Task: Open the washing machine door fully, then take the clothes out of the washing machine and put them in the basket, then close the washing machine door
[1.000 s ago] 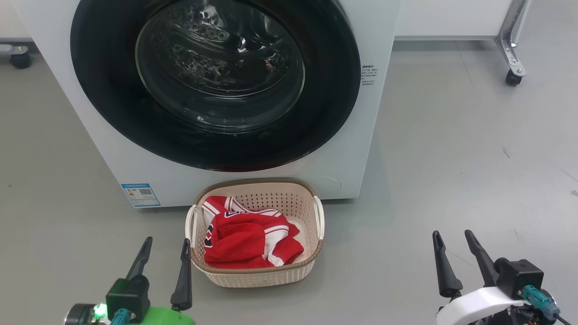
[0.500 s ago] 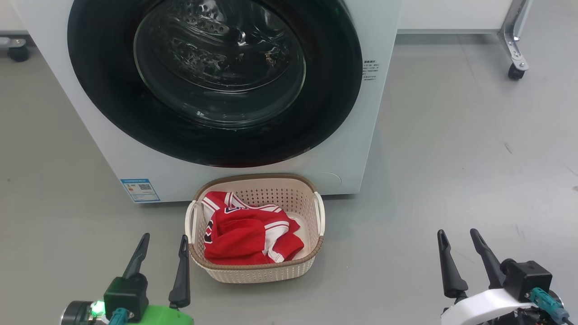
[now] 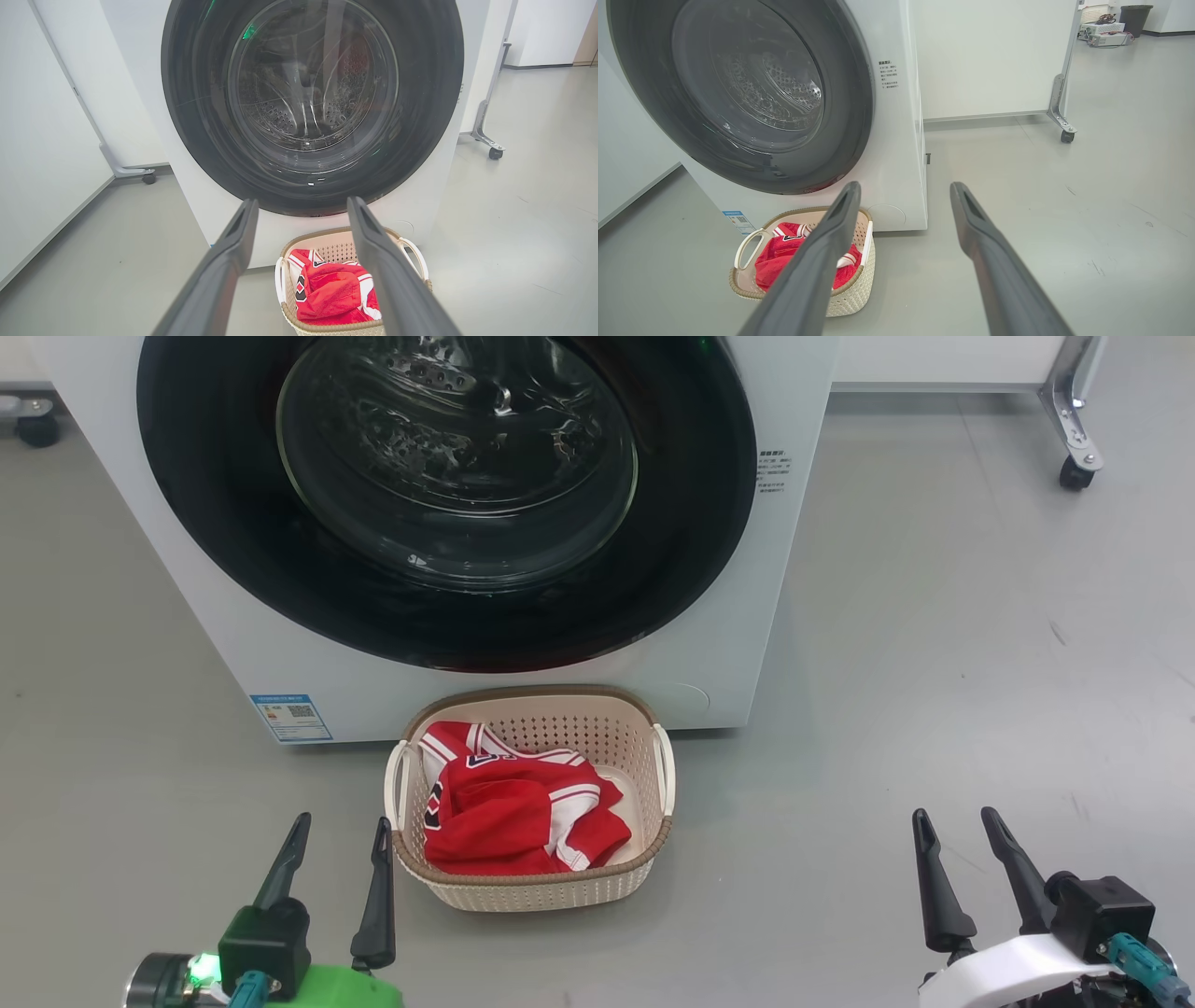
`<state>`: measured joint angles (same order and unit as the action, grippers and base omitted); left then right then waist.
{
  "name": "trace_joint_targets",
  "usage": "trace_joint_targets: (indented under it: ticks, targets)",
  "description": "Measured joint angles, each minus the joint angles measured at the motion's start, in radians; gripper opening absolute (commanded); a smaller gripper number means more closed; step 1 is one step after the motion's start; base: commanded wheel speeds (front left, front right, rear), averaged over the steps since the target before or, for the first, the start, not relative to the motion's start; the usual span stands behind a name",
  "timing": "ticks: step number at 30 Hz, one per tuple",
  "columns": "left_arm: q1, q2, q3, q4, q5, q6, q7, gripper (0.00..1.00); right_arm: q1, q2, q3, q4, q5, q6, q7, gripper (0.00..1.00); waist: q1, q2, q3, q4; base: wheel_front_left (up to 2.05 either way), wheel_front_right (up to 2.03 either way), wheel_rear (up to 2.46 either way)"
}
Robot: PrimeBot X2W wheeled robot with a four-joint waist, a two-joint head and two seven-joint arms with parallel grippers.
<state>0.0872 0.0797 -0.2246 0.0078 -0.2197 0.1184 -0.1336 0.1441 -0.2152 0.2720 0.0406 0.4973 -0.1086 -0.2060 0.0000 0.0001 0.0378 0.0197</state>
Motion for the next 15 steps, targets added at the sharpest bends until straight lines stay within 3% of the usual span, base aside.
trace_joint_targets:
  ticks: [3, 4, 15]
  targets:
    - [0.000, -0.001, 0.000, -0.002, 0.001, 0.000, 0.000, 1.00, 0.005, 0.000, -0.001, -0.007, -0.003, -0.001, 0.004, 1.00, 0.0000, 0.0000, 0.003, 0.001, 0.00, 0.00, 0.00]
    - [0.000, -0.001, 0.000, -0.003, 0.002, 0.000, 0.000, 0.00, 0.006, 0.000, -0.002, -0.010, -0.003, -0.002, 0.005, 0.00, 0.0000, 0.0000, 0.004, 0.002, 0.00, 0.00, 0.00]
    - [0.033, -0.009, -0.024, 0.028, -0.044, -0.001, 0.000, 0.00, 0.021, 0.031, 0.005, 0.032, 0.040, 0.009, 0.004, 0.00, 0.0000, 0.0000, 0.004, 0.001, 0.00, 0.00, 0.00]
